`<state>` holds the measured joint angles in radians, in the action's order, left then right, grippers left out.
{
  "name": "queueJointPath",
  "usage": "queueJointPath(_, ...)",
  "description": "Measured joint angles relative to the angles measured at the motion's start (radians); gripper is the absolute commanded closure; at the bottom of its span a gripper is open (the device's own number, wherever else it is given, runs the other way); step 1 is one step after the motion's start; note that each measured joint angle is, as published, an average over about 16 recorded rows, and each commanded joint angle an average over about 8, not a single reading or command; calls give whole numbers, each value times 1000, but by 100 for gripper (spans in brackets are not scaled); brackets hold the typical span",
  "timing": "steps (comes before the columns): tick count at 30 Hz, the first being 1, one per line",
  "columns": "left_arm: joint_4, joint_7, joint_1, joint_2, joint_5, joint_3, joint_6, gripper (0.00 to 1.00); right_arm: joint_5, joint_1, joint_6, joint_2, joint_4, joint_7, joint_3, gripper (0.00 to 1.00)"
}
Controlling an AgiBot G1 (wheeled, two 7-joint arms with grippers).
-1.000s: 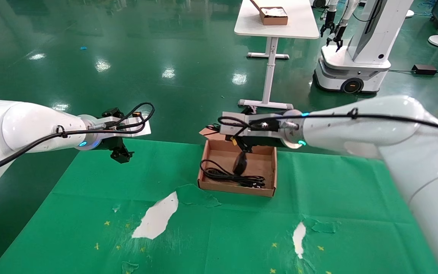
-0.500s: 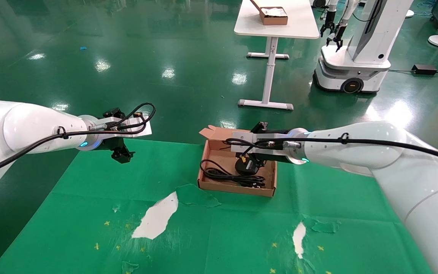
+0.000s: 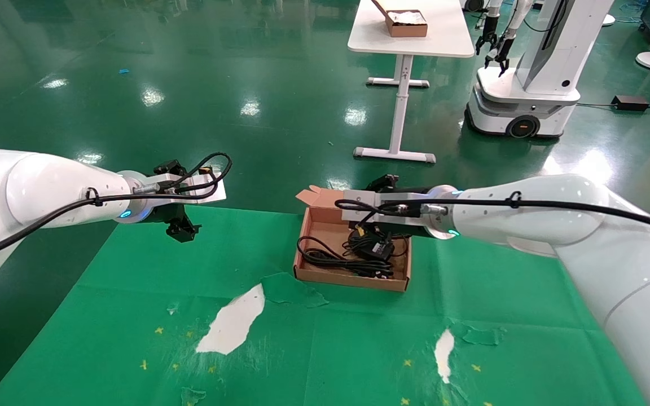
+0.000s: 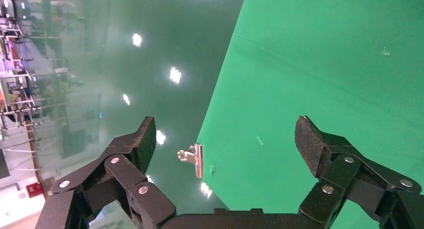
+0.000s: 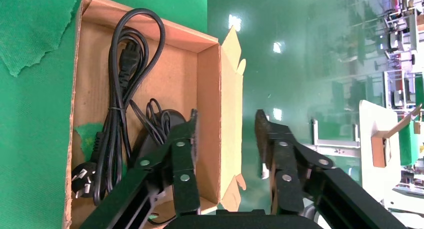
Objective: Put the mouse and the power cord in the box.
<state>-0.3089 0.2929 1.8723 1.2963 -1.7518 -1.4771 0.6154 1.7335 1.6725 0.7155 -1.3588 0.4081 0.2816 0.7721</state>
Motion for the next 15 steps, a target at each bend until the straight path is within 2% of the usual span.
queueJointPath(7,-1,0,0,0,0,0,0,0,-69,-41,55,52,61,-32,-36,0)
queueJointPath(15,-2,1,0,-1,0,0,0,0,-198,-118,155,148,174,-92,-100,0)
